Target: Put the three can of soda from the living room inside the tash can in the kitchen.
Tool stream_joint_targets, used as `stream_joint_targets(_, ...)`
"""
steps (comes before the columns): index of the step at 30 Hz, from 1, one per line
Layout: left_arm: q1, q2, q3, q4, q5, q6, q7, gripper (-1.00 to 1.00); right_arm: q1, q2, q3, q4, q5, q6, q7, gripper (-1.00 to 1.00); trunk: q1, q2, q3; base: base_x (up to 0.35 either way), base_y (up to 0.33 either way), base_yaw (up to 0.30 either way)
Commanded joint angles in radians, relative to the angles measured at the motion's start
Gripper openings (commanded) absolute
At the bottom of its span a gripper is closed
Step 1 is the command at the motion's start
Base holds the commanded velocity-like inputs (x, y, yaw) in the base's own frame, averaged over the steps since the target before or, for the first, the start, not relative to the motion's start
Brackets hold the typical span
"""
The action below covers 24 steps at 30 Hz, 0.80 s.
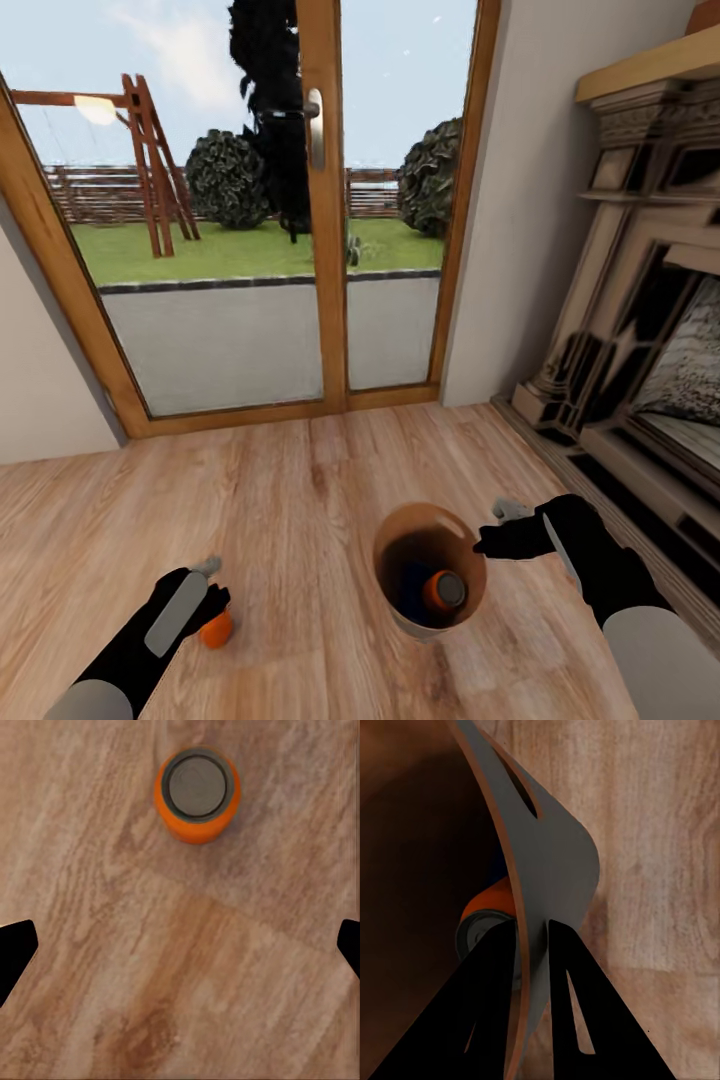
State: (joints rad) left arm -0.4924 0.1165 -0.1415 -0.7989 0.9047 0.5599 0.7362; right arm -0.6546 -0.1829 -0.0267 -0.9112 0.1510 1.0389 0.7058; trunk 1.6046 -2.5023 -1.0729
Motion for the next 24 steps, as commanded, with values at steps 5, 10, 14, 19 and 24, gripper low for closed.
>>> stream_joint_targets(5, 0.0, -0.001, -0.002, 0.003, 0.0, 0.0, -0.02, 1.0, 0.0, 0.0, -0.001, 0.0, -0.029, 0.008, 0.004, -1.0, 0.0, 0.0, 0.0, 0.316, 0.159, 0.0)
stream_joint_targets(10, 0.0, -0.001, -0.003, 0.046, -0.001, -0.002, -0.062, 1.0, 0.0, 0.0, 0.0, -0.001, -0.029, 0.008, 0.004, -1.0, 0.0, 0.0, 0.0, 0.332, 0.093, 0.0)
stream_joint_targets(14, 0.0, -0.004, -0.003, 0.058, -0.001, -0.003, -0.069, 1.0, 0.0, -0.002, 0.0, -0.003, -0.03, 0.008, 0.004, -1.0, 0.0, 0.0, 0.0, 0.335, 0.019, 0.0)
stream_joint_targets(19, 0.0, -0.003, -0.001, 0.08, -0.001, -0.003, -0.07, 1.0, -0.001, -0.004, -0.002, -0.004, -0.031, 0.008, 0.004, -1.0, 0.0, 0.0, 0.0, 0.202, 0.003, 0.0)
stream_joint_targets(24, 0.0, -0.002, 0.004, 0.085, 0.001, -0.006, -0.07, 1.0, -0.008, -0.005, -0.006, -0.004, -0.031, 0.008, 0.006, -1.0, 0.0, 0.0, 0.0, 0.031, 0.0, 0.0)
